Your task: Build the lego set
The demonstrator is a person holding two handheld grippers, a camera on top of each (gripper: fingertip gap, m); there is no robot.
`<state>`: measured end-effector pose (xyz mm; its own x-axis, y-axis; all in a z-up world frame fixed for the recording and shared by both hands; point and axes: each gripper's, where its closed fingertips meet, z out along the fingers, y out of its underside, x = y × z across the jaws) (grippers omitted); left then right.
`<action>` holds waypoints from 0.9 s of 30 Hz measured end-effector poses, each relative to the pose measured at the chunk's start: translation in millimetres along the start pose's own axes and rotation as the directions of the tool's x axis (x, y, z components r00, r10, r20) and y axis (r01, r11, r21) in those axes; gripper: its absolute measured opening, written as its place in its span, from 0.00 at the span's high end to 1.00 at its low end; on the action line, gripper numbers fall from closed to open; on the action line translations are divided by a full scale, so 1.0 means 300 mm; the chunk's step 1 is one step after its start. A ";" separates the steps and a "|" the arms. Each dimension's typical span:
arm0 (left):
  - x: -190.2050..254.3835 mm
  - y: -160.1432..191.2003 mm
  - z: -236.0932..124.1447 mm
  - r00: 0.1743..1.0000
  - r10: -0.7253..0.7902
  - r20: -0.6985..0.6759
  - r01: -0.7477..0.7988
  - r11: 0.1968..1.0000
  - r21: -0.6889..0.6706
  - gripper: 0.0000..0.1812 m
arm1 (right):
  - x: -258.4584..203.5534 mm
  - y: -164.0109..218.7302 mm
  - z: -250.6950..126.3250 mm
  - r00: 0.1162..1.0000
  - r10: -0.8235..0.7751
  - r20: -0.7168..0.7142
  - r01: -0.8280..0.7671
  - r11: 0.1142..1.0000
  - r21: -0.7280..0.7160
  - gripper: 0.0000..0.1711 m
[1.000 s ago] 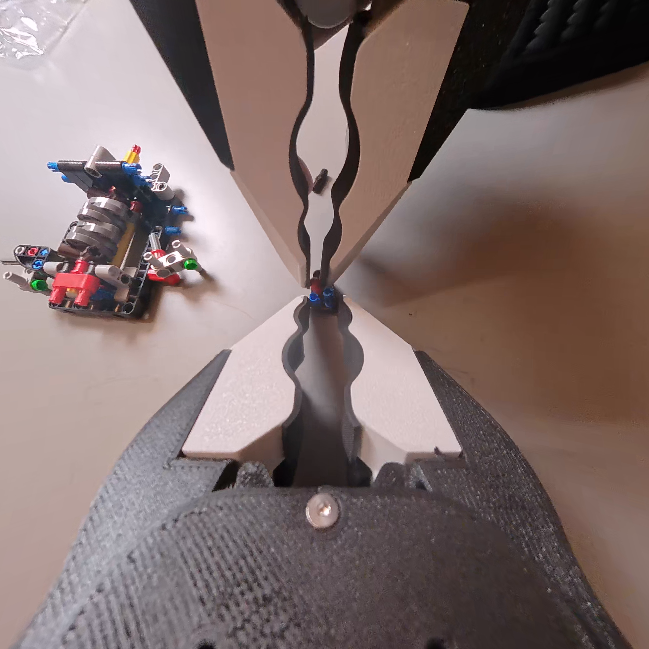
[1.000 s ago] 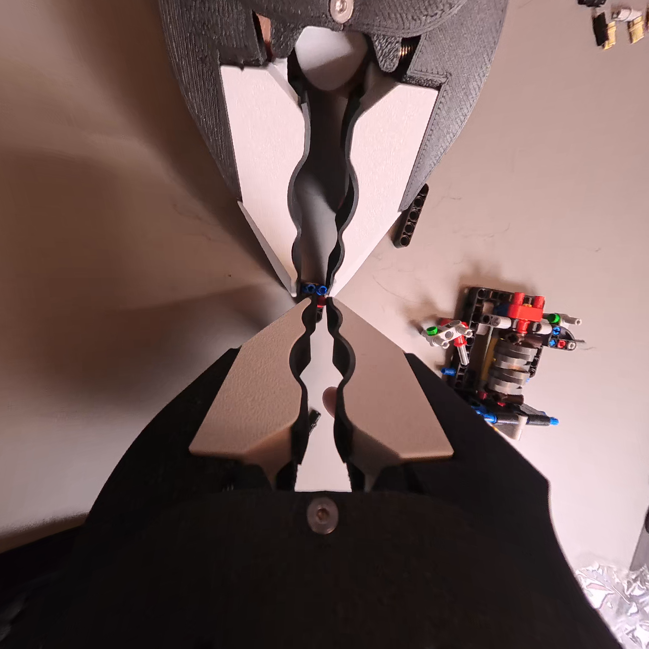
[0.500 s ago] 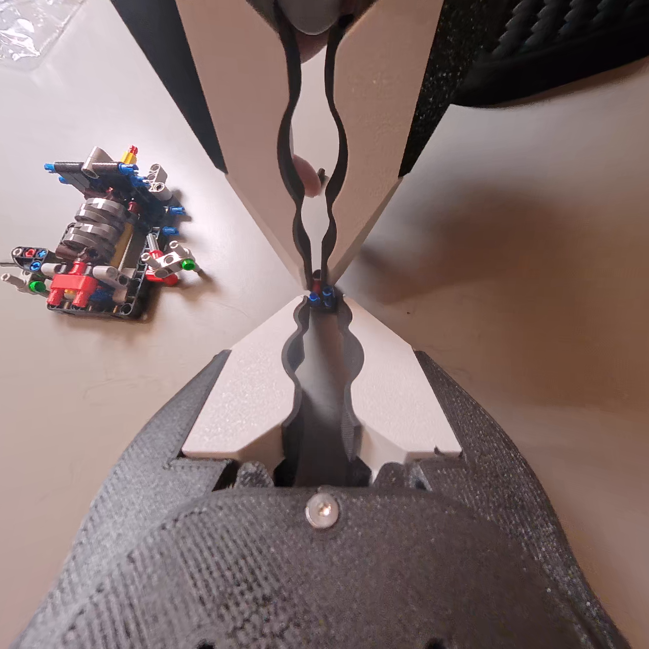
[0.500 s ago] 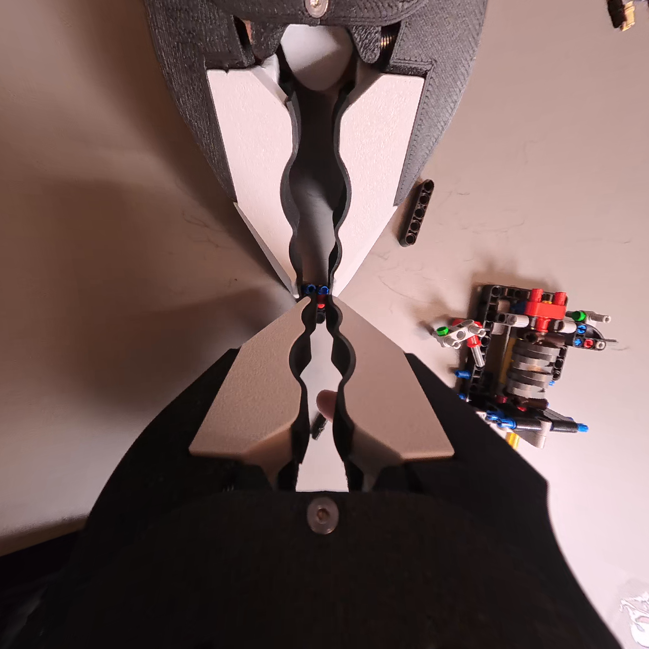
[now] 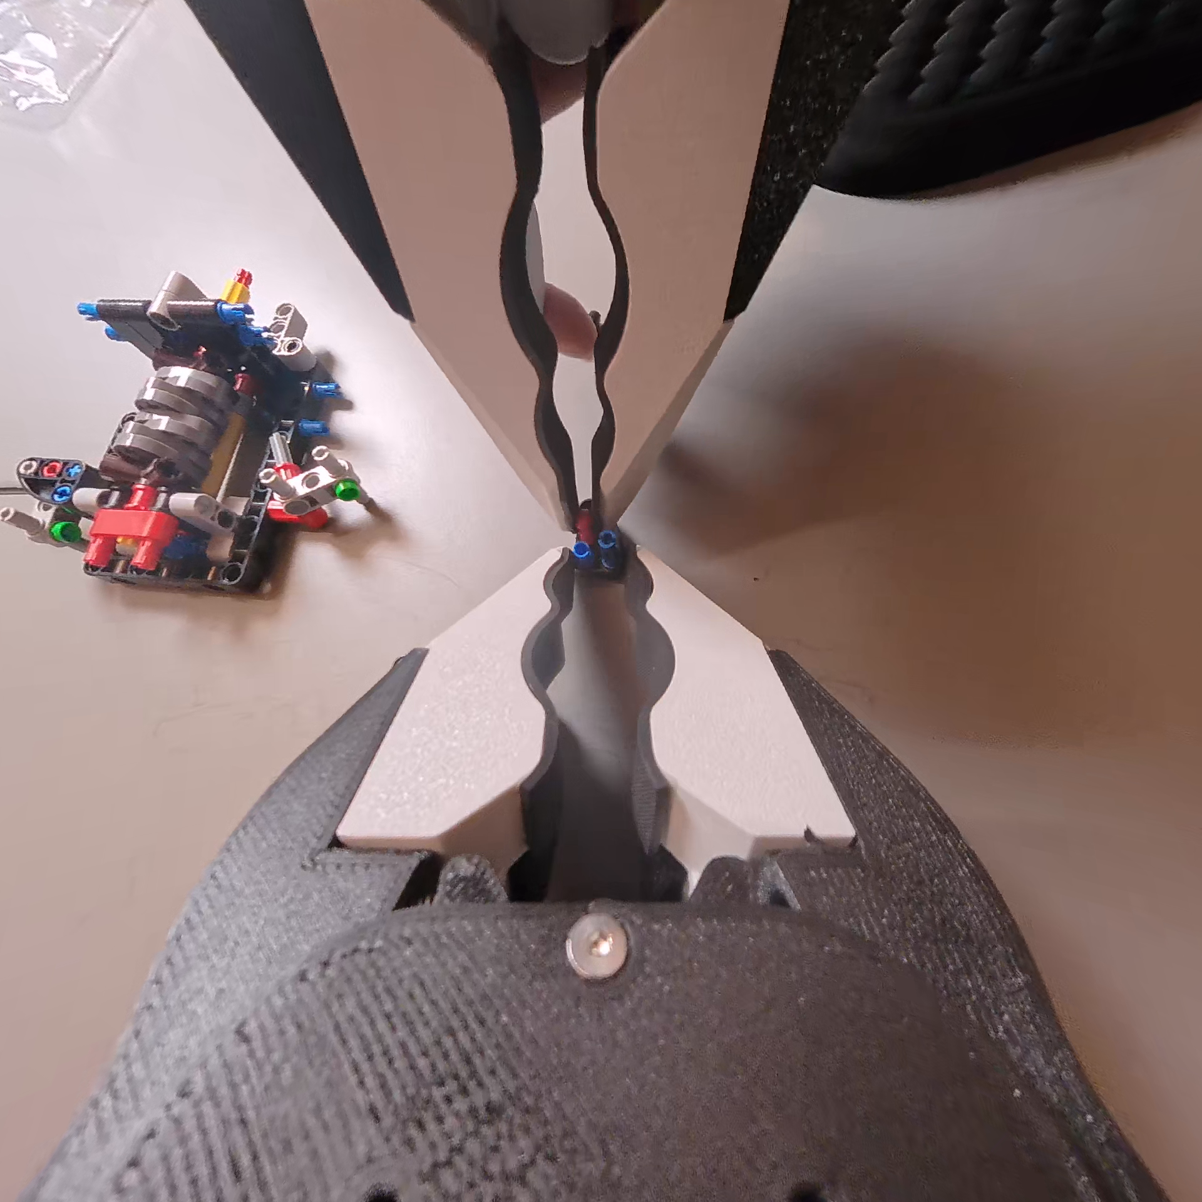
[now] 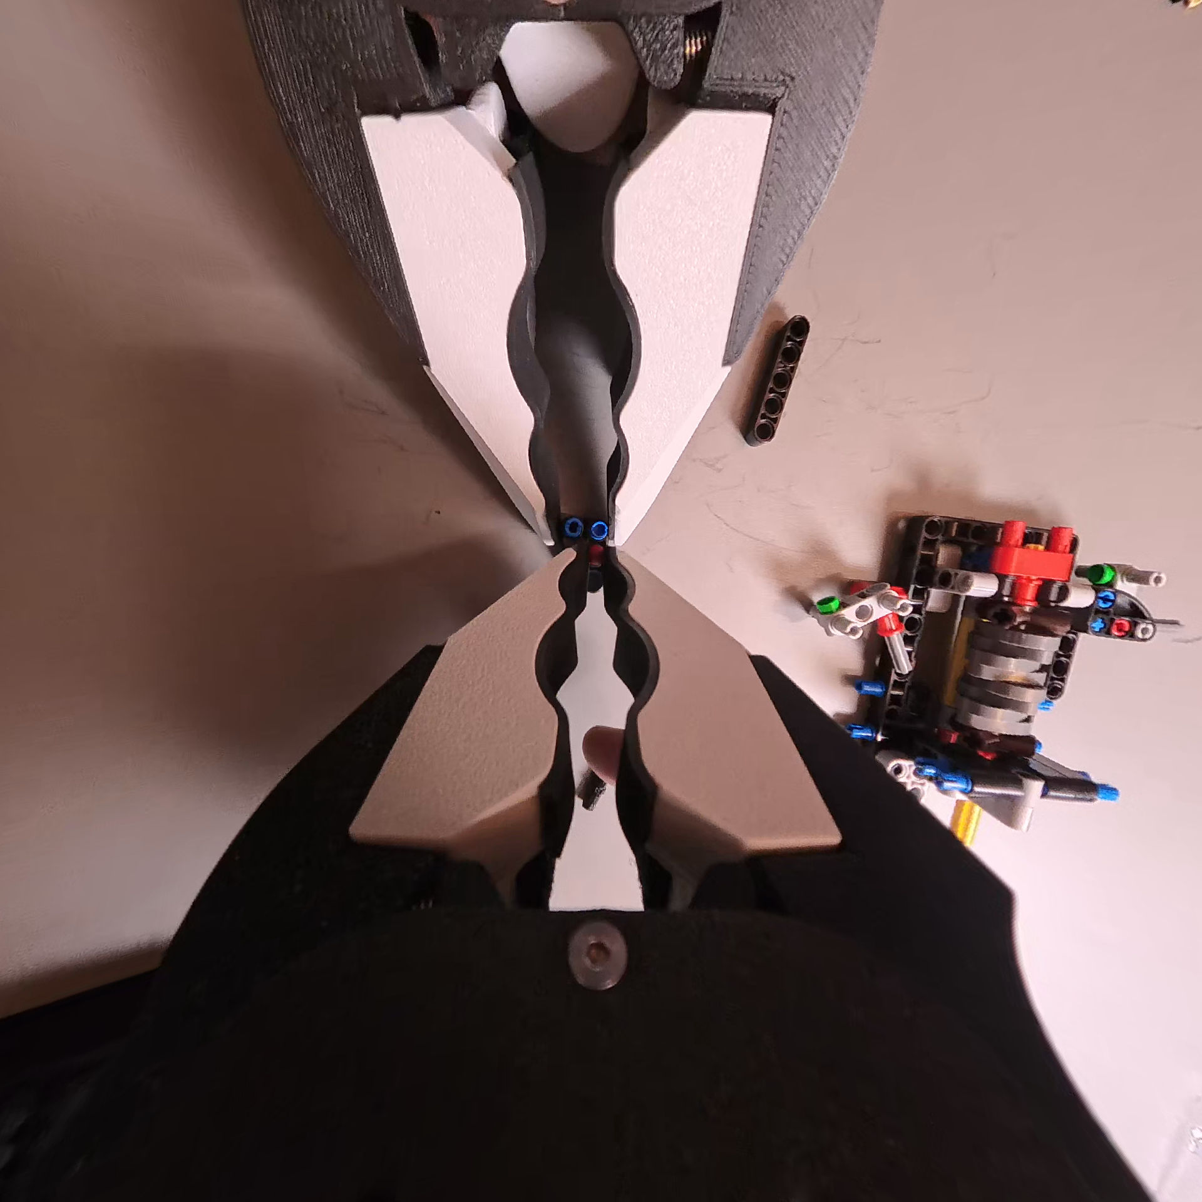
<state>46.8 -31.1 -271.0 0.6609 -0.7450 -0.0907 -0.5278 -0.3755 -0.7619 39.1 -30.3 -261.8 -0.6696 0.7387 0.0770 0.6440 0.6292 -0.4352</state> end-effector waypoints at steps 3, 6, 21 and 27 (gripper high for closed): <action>0.000 0.000 -0.001 1.000 0.002 -0.003 -0.002 1.000 0.000 0.92 | -0.002 -0.008 0.005 1.000 -0.008 0.004 0.008 1.000 -0.009 0.99; 0.001 0.000 -0.001 1.000 0.006 -0.004 -0.006 1.000 0.001 0.92 | -0.003 -0.006 0.007 1.000 -0.007 0.017 0.008 1.000 -0.017 0.99; 0.007 0.003 -0.006 1.000 0.009 -0.024 -0.009 1.000 0.003 0.92 | -0.017 0.031 0.013 0.998 -0.045 0.042 0.048 0.996 -0.070 0.99; 0.006 0.003 -0.006 1.000 0.017 -0.022 -0.017 1.000 0.004 0.92 | -0.012 0.030 0.010 0.998 0.027 0.054 -0.025 0.999 -0.030 0.99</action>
<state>46.5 -33.9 -270.7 0.6399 -0.7632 -0.0893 -0.5366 -0.3607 -0.7629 46.1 -28.1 -268.7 -0.6713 0.7410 0.0165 0.6714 0.6173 -0.4100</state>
